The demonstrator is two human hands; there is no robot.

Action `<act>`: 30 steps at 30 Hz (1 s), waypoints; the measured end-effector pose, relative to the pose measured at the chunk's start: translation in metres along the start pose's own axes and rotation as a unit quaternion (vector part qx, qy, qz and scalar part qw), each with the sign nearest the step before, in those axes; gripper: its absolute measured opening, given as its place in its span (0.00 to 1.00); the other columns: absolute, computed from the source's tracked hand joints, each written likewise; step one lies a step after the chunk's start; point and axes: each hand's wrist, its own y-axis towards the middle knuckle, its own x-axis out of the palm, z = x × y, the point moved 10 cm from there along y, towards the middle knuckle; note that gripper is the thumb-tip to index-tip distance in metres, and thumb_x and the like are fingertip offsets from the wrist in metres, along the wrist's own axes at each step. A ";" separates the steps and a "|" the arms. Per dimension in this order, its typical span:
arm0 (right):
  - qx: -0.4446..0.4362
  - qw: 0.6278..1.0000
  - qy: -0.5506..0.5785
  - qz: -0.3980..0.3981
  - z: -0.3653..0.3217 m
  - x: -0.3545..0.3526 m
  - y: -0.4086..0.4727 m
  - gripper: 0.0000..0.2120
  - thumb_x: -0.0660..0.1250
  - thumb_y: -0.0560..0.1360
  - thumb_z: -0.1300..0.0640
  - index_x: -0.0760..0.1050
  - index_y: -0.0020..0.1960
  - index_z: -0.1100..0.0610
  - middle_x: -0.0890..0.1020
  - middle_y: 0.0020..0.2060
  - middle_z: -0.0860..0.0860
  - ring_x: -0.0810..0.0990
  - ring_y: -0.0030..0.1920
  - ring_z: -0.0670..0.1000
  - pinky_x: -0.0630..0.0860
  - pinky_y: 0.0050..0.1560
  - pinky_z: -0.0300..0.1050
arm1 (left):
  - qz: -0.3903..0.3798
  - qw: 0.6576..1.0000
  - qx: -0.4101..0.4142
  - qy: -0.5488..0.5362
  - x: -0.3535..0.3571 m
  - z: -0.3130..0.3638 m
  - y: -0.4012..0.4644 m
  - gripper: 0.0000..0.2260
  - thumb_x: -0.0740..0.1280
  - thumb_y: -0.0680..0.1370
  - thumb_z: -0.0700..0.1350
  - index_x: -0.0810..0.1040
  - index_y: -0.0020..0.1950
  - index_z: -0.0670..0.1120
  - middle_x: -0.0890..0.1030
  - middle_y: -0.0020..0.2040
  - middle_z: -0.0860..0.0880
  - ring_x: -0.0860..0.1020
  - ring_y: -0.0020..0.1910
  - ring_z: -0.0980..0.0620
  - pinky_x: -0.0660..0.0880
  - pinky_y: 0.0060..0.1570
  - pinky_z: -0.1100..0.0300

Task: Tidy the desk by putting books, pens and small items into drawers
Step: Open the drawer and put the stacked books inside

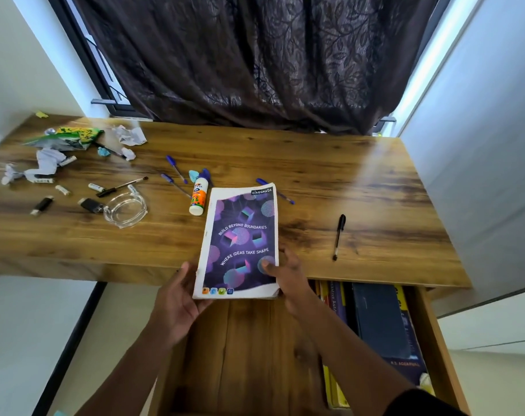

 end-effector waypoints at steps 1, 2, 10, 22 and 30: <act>-0.004 1.000 -0.008 -0.017 0.001 -0.003 -0.005 0.22 0.73 0.78 0.61 0.71 0.68 0.50 0.83 0.60 0.54 0.85 0.57 0.56 0.85 0.50 0.55 | -0.010 1.000 0.005 0.005 0.002 0.005 0.001 0.18 0.63 0.82 0.52 0.79 0.67 0.44 0.84 0.59 0.43 0.84 0.56 0.44 0.85 0.44 0.51; -0.008 0.999 -0.012 -0.035 0.002 -0.006 -0.010 0.23 0.73 0.77 0.62 0.71 0.68 0.51 0.83 0.61 0.55 0.85 0.58 0.57 0.84 0.53 0.59 | -0.018 1.000 0.008 0.013 0.003 0.010 0.002 0.18 0.62 0.83 0.52 0.80 0.68 0.45 0.85 0.58 0.44 0.85 0.53 0.46 0.85 0.43 0.53; 0.069 0.982 -0.044 -0.169 0.057 -0.034 -0.070 0.31 0.72 0.75 0.70 0.67 0.73 0.53 0.82 0.64 0.58 0.81 0.64 0.60 0.79 0.62 0.65 | -0.091 0.974 -0.040 0.204 -0.013 -0.019 -0.008 0.22 0.75 0.74 0.43 0.79 0.68 0.44 0.81 0.63 0.35 0.82 0.60 0.33 0.83 0.53 0.41; 0.144 0.969 -0.169 -0.108 0.123 -0.093 -0.095 0.18 0.68 0.80 0.65 0.75 0.67 0.51 0.85 0.60 0.53 0.85 0.57 0.52 0.84 0.55 0.52 | -0.037 0.914 -0.080 0.396 -0.038 -0.088 -0.011 0.19 0.74 0.75 0.35 0.79 0.66 0.42 0.87 0.53 0.41 0.86 0.51 0.40 0.81 0.55 0.37; 0.114 0.933 -0.327 -0.101 0.132 -0.092 -0.077 0.17 0.69 0.79 0.59 0.77 0.68 0.53 0.83 0.63 0.51 0.81 0.62 0.49 0.80 0.60 0.44 | 0.010 0.901 -0.087 0.425 -0.049 -0.098 -0.003 0.16 0.73 0.77 0.36 0.79 0.64 0.44 0.88 0.51 0.44 0.87 0.49 0.43 0.83 0.50 0.42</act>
